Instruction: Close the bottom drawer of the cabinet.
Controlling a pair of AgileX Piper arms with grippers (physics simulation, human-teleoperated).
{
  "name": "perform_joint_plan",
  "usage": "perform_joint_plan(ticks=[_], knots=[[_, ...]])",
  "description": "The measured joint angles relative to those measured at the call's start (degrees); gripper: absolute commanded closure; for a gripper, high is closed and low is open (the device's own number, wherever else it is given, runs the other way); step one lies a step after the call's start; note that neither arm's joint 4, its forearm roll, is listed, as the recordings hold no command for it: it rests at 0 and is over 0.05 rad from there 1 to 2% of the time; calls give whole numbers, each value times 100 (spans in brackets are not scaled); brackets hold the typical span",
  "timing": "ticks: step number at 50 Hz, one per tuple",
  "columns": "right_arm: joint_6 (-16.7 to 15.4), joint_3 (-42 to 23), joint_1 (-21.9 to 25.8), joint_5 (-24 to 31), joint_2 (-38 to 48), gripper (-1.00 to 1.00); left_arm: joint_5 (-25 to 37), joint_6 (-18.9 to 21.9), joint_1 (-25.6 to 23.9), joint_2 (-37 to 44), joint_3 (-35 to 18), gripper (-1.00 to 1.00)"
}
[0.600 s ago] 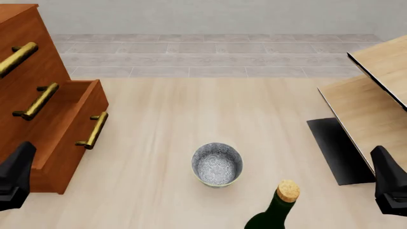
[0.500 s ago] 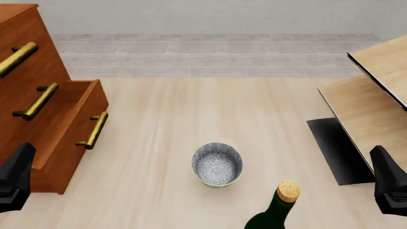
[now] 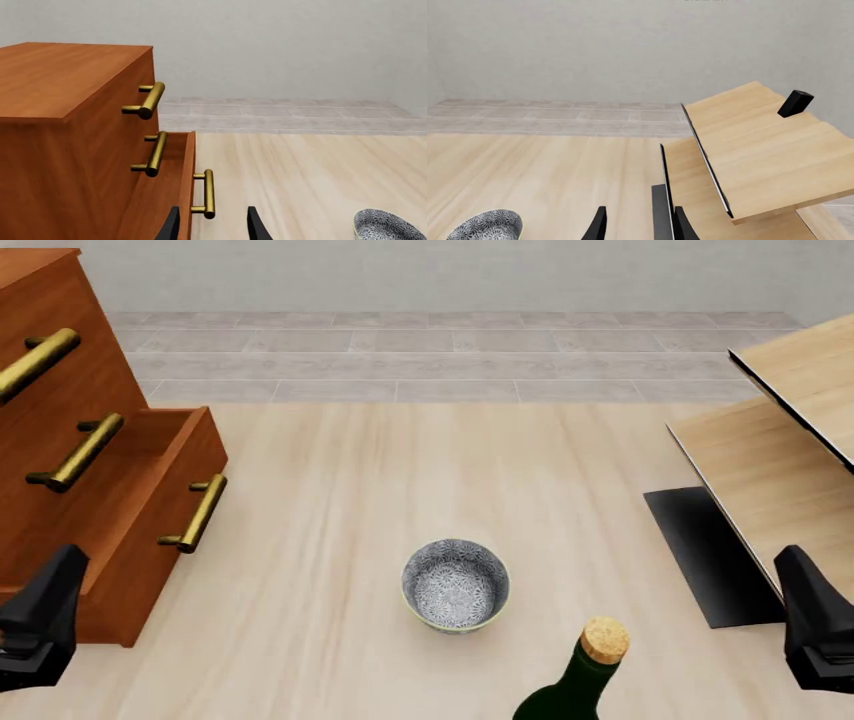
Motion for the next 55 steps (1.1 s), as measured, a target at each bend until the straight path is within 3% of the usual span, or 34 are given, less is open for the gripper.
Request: perform_joint_plan(ticks=[19,55], knots=[[-102,-2,44,-3,-27,-100,-640,-279,-628,1065,38,-100],[-235,2,73,-27,-42,-100,-3602,-977,-1751,4952,44,-100]])
